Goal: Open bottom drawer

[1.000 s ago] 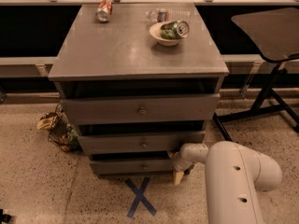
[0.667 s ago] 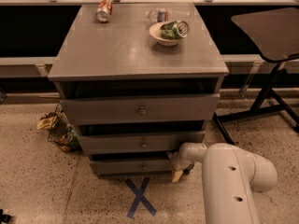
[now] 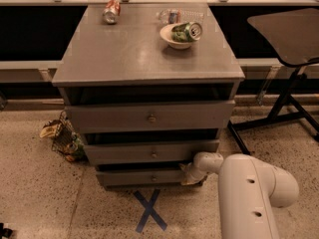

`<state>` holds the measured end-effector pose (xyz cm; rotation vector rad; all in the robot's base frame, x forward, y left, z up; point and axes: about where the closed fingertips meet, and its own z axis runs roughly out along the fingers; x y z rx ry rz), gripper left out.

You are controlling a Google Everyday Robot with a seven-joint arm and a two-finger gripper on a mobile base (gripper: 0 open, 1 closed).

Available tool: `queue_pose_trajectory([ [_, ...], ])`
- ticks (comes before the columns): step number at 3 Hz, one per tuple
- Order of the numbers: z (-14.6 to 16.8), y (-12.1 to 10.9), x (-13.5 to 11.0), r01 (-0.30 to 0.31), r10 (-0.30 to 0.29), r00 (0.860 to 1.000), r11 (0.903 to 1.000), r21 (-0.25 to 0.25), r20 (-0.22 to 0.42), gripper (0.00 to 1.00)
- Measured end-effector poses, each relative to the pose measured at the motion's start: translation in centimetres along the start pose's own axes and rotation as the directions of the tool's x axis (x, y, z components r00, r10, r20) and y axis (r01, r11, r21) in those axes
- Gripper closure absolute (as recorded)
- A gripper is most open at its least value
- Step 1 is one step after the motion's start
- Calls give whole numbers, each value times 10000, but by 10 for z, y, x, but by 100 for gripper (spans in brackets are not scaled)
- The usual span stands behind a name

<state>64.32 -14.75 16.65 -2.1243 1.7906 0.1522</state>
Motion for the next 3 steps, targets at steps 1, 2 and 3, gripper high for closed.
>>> queue_pose_trajectory([
  [1, 0, 0, 0, -6, 6, 10000, 10000, -25, 9, 83],
  [2, 0, 0, 0, -6, 6, 10000, 10000, -25, 9, 100],
  [3, 0, 0, 0, -6, 6, 10000, 10000, -26, 10, 100],
])
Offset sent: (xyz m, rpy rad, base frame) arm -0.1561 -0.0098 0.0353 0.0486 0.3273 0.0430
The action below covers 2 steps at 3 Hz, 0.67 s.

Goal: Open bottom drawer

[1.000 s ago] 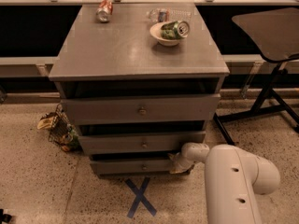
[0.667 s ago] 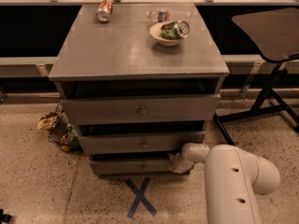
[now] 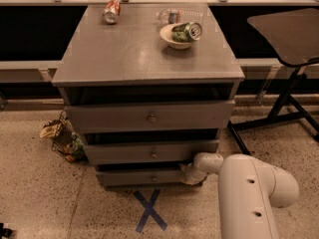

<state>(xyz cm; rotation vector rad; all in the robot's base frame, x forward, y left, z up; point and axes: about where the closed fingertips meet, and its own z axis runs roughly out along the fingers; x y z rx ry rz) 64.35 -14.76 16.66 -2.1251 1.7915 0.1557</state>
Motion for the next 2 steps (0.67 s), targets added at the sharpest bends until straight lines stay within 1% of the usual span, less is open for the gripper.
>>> queue_pose_trajectory([
  [2, 0, 0, 0, -1, 1, 10000, 10000, -5, 1, 100],
])
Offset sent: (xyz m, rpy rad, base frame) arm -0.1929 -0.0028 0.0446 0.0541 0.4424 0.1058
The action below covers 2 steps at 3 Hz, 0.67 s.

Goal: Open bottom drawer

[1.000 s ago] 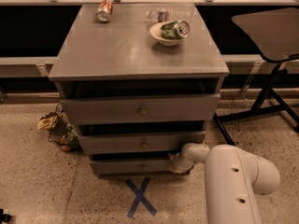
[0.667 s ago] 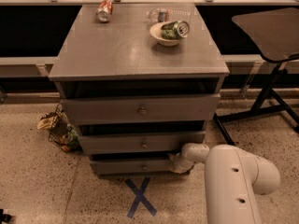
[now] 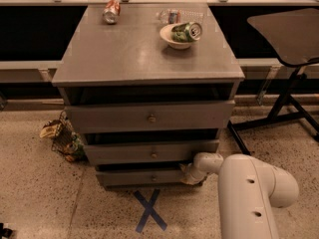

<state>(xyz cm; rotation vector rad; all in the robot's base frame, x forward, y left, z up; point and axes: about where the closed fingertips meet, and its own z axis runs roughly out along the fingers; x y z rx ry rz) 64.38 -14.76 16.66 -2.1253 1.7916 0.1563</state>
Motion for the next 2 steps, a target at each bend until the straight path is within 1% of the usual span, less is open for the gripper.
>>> queue_pose_trajectory([
  [2, 0, 0, 0, 0, 0, 10000, 10000, -2, 0, 100],
])
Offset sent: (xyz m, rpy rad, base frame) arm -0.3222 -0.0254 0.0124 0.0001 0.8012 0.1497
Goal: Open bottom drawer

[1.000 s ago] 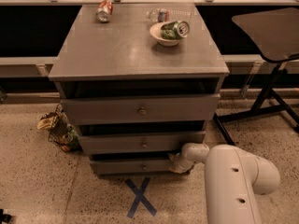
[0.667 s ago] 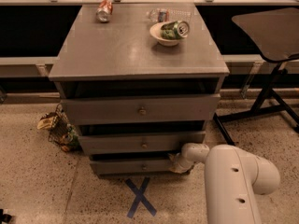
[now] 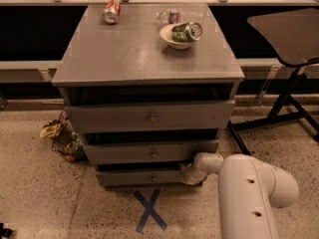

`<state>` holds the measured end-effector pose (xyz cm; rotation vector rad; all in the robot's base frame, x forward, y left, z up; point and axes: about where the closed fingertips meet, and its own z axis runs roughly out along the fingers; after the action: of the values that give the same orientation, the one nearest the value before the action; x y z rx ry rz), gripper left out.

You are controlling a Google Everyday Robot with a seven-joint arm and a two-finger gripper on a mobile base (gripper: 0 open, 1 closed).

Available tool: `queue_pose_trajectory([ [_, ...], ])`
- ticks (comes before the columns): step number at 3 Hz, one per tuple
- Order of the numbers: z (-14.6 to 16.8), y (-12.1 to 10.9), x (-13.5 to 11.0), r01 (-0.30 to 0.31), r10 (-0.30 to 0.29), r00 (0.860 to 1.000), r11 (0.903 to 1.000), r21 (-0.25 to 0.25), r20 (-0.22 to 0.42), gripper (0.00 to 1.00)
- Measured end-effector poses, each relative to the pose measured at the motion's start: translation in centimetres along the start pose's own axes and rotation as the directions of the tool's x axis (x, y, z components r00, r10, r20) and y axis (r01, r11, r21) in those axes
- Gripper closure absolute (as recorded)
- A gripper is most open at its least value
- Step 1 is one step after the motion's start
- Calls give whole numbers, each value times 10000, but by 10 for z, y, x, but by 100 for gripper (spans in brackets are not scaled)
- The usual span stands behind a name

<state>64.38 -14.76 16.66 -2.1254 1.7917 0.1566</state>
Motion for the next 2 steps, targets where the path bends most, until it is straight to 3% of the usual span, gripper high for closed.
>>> queue_pose_trajectory([
  [2, 0, 0, 0, -1, 1, 10000, 10000, -4, 1, 100],
])
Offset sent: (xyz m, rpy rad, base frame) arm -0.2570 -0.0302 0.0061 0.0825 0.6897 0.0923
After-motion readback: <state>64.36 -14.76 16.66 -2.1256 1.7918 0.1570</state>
